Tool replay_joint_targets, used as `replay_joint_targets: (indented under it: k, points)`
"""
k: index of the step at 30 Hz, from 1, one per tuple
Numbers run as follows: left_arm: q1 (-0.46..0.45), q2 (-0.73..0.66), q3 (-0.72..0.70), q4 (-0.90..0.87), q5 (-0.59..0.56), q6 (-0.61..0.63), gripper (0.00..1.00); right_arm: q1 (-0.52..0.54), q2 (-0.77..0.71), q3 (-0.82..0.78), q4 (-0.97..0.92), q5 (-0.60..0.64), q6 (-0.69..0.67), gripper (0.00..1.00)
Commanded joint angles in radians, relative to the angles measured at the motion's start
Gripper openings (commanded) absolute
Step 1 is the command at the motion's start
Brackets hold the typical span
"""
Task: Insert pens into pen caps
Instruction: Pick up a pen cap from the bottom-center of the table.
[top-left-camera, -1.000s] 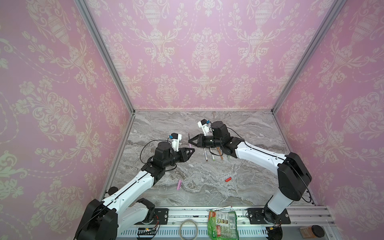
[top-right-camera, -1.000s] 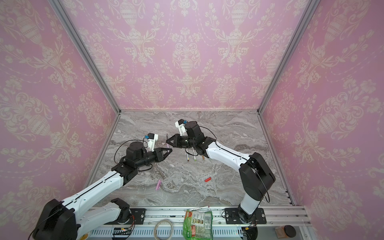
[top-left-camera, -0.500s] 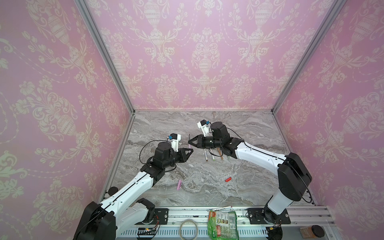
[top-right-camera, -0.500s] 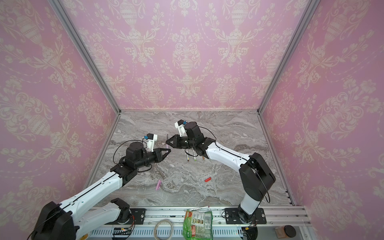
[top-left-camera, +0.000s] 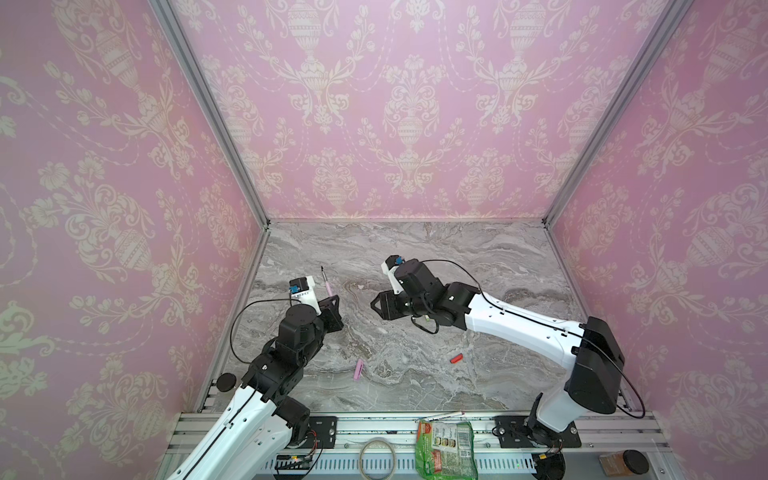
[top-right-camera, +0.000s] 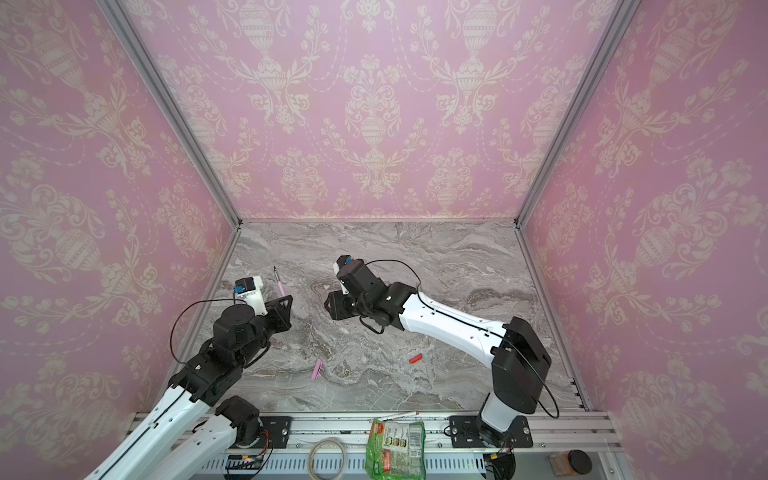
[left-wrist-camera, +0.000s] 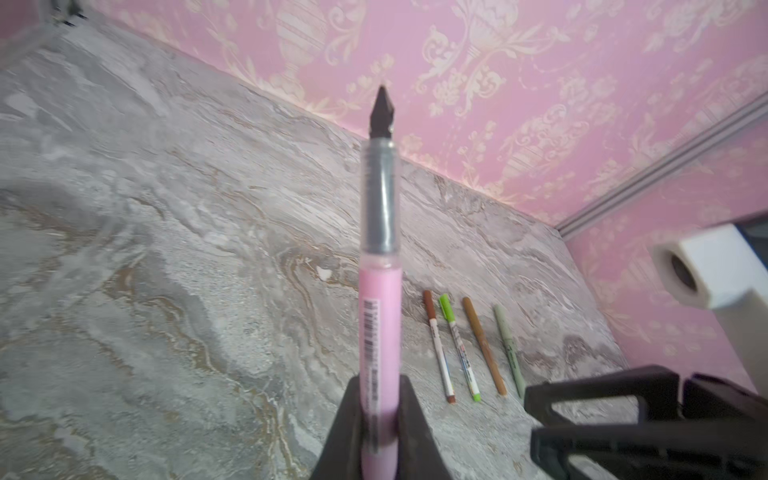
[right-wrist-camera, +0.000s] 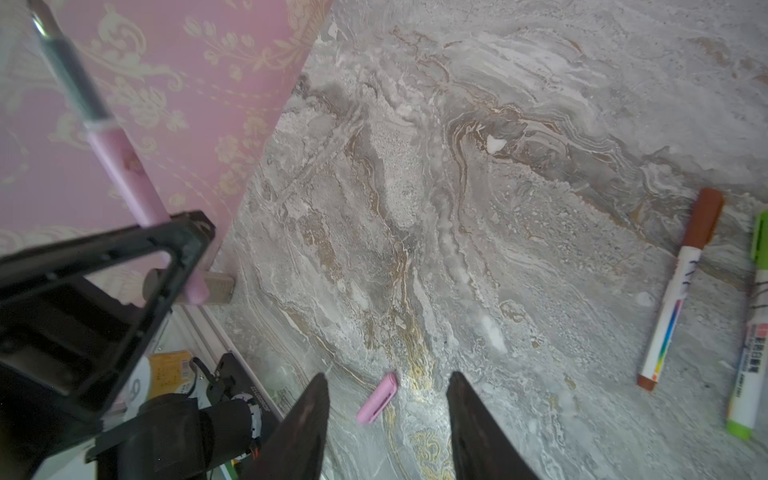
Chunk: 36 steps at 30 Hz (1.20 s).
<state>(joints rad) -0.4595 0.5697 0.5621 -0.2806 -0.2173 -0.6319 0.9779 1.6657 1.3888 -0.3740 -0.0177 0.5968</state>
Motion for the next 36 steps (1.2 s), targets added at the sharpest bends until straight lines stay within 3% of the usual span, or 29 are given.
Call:
replay_joint_targets:
  k: [1, 6, 11, 28, 36]
  points:
    - [0.008, -0.100, -0.016, -0.107, -0.233, 0.037, 0.00, 0.084, 0.083, 0.062, -0.182, 0.188, -0.093, 0.50]
    - [0.009, -0.214, -0.036, -0.169, -0.333, 0.015, 0.01, 0.187, 0.211, 0.119, -0.213, 0.213, -0.153, 0.52]
    - [0.008, -0.265, -0.044, -0.201, -0.347, 0.018, 0.01, 0.257, 0.322, 0.162, -0.211, 0.221, -0.238, 0.56]
    - [0.009, -0.250, -0.043, -0.188, -0.301, 0.020, 0.01, 0.265, 0.463, 0.219, -0.202, 0.136, -0.239, 0.59]
    - [0.008, -0.258, -0.039, -0.191, -0.300, 0.027, 0.01, 0.264, 0.508, 0.253, -0.235, 0.142, -0.242, 0.51]
